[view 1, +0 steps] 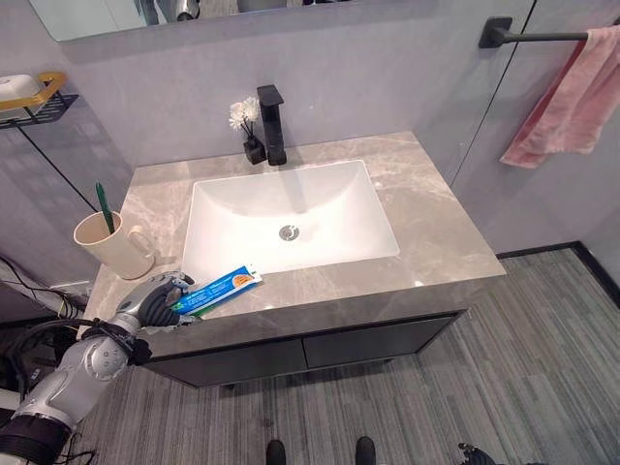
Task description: Put brush and paste in cup on sink, flatten towel.
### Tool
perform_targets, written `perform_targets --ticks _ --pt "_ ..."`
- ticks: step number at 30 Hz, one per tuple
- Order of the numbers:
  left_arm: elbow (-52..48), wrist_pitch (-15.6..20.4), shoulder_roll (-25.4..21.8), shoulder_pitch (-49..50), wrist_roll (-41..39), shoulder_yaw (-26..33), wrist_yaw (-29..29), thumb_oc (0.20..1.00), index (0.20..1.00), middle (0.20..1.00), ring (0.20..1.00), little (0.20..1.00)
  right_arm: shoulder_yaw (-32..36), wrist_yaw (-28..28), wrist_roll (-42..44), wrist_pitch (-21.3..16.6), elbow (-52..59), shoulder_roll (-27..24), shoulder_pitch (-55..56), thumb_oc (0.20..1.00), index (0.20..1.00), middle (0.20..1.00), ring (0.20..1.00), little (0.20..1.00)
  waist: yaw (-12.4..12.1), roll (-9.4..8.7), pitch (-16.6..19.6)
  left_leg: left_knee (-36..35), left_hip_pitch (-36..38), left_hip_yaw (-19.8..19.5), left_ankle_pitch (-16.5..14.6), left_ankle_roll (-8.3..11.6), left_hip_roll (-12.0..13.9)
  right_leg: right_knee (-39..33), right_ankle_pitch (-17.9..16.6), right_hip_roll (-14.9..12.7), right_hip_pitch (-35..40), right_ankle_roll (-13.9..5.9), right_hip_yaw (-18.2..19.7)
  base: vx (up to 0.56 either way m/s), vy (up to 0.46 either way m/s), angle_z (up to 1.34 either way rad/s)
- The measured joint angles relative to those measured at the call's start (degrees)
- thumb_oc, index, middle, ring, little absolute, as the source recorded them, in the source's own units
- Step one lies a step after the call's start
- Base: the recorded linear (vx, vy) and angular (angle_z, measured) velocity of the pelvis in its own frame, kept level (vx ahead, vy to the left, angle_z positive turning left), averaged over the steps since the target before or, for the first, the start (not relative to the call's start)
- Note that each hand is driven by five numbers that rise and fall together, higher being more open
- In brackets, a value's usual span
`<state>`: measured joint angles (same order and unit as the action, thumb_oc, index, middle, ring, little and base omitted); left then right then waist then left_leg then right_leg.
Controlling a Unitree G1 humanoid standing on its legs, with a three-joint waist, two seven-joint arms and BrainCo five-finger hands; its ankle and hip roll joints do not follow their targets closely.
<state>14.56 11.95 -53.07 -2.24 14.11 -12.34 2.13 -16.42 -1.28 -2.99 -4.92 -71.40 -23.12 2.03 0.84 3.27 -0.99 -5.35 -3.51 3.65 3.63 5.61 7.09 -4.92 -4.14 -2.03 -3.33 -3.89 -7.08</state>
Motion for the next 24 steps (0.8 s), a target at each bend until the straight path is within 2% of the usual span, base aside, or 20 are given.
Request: perform_targets --ticks 7,8,9,12,14,24 --pt "2.0 -0.4 2.3 -0.7 -0.1 -0.1 0.3 0.200 0.200 0.200 0.200 0.200 0.0 0.0 0.0 0.0 -0.5 0.0 0.1 1.000 1.000 1.000 1.000 1.000 0.1 -0.26 0.7 0.0 0.7 0.0 -0.1 -0.03 0.0 -0.2 0.0 0.0 0.7 -0.03 0.0 0.00 0.000 0.00" --pt "2.2 -0.5 2.7 -0.8 -0.1 -0.1 0.6 0.526 0.526 0.526 0.526 0.526 0.0 0.0 0.0 0.0 -0.7 0.0 0.3 1.000 1.000 1.000 1.000 1.000 0.1 -0.23 0.7 -0.1 0.7 0.0 -0.1 -0.06 0.1 -0.3 0.0 0.0 0.7 0.00 0.0 0.00 0.000 0.00" --pt "2.2 -0.5 2.8 -0.8 -0.1 -0.1 0.7 0.551 0.551 0.551 0.551 0.551 0.0 0.0 0.0 0.1 -0.8 0.0 0.3 1.000 1.000 1.000 1.000 1.000 0.1 -0.23 0.7 0.0 0.7 0.0 -0.1 -0.06 0.1 -0.2 0.0 0.0 0.7 0.01 0.1 0.00 0.000 0.00" --pt "2.4 -0.5 4.3 -0.3 -0.6 0.7 1.0 0.564 0.564 0.564 0.564 0.564 0.0 0.0 0.0 0.1 -1.0 -0.1 0.6 1.000 1.000 1.000 1.000 1.000 0.0 -0.14 0.8 0.0 0.7 0.0 -0.1 -0.06 0.0 -0.1 -0.1 0.0 0.7 0.01 0.0 0.00 0.000 0.00" --pt "2.4 -0.5 5.8 0.2 -0.9 2.0 1.1 0.545 0.545 0.545 0.545 0.545 0.0 0.0 0.0 0.1 -1.3 -0.2 0.7 1.000 1.000 1.000 1.000 1.000 -0.1 -0.05 0.8 0.0 0.7 0.0 -0.1 -0.05 0.0 -0.1 -0.1 0.0 0.8 0.01 0.0 0.00 0.000 0.00" --pt "2.4 -1.9 6.2 0.1 -2.4 1.5 1.2 0.504 0.504 0.504 0.504 0.504 0.0 0.0 0.0 0.1 -1.3 -0.2 0.7 1.000 1.000 1.000 1.000 1.000 0.0 0.10 0.9 -0.1 1.0 0.0 -0.2 -0.16 0.1 -0.3 0.0 0.1 1.3 0.05 0.0 0.00 0.000 0.00"
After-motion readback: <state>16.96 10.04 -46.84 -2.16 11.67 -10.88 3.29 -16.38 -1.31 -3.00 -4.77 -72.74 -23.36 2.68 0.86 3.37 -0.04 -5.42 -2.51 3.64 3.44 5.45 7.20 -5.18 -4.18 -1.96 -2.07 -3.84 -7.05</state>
